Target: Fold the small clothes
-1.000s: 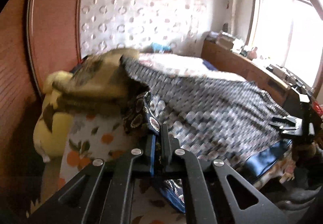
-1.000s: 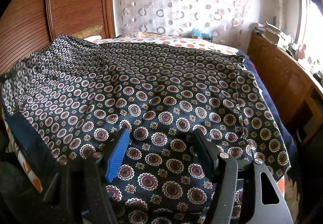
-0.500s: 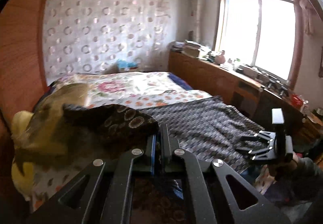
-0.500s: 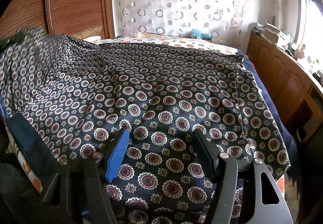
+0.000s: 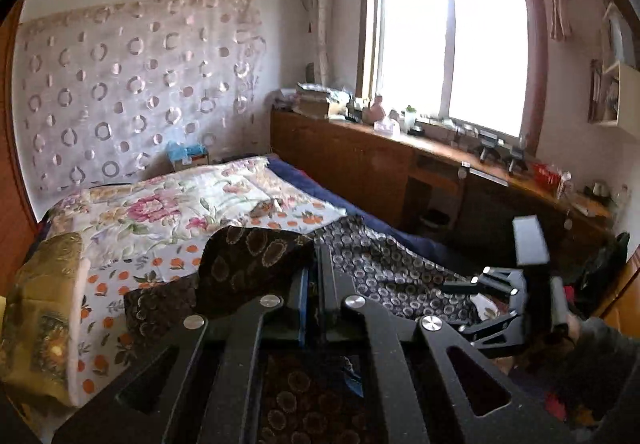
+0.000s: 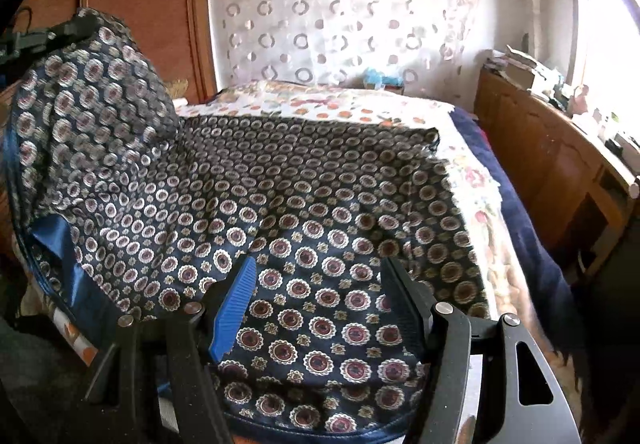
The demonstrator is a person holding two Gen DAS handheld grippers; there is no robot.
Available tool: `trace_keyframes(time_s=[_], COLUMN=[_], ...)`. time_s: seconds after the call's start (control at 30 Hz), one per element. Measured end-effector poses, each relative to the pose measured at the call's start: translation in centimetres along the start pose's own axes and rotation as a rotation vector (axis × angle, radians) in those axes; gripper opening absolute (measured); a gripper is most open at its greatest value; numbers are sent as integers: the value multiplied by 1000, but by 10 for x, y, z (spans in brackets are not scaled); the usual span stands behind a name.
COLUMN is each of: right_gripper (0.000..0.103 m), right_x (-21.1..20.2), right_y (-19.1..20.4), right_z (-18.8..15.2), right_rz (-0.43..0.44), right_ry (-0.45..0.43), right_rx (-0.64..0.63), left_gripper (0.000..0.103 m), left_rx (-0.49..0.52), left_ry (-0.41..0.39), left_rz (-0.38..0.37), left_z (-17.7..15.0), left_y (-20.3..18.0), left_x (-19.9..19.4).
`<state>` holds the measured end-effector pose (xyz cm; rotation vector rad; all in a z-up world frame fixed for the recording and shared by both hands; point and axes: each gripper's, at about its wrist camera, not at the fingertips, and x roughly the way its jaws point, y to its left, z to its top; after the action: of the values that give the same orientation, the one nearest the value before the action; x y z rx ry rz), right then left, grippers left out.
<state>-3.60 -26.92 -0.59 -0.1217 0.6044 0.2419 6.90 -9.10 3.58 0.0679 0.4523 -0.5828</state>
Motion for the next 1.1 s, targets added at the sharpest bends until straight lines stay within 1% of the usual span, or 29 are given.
trace_keyframes(time_s=[0.03,0.07,0.1,0.13,0.17,0.2,0.27,0.4,0.47,0.5,0.53,0.73,0.93,1.1], right_gripper=[67,67,67,67,67,67,67,67,67,67,67,67,67,67], right_x=[-2,-3,-3,-3,-3,-1,1,7,11,13,16,40,76,100], right_y=[0,0,0,1,-1,0,2,6,11,14,17,35,53,61], right_z=[1,1,0,1,0,1,0,3,6,8,10,23,32,38], right_rz=[0,2,5,5,7,9,11,33,42,48,55,109,171,177], right_ry=[-7,-12,-14,-17,-18,-15,-12,-10,-11,-10,-9,15,81,126], right_rx=[4,8,11,12,12,11,6,4,-4,-9,-14,-44,-93,-127], left_gripper=[6,8,15,26,31,40,41,43,55,68,75,76,76,76], left_rx=[-4,-13,-21,-26,-27,-25,-19,-26,-33,-40,-54,-106,-148,-153], left_ry=[28,47,66,81,84,83,85,118,127,128,128,146,169,172], left_rz=[15,14,3,5,14,22,37,61,78,83,90,139,175,191], left_z=[-3,-6,-10,-12,-15,-17,-24,-39,-46,-51,-56,-78,-95,-100], left_y=[0,1,3,1,2,2,3,8,14,18,22,40,57,64], left_x=[7,11,14,18,17,16,13,8,6,4,2,-5,-8,-10])
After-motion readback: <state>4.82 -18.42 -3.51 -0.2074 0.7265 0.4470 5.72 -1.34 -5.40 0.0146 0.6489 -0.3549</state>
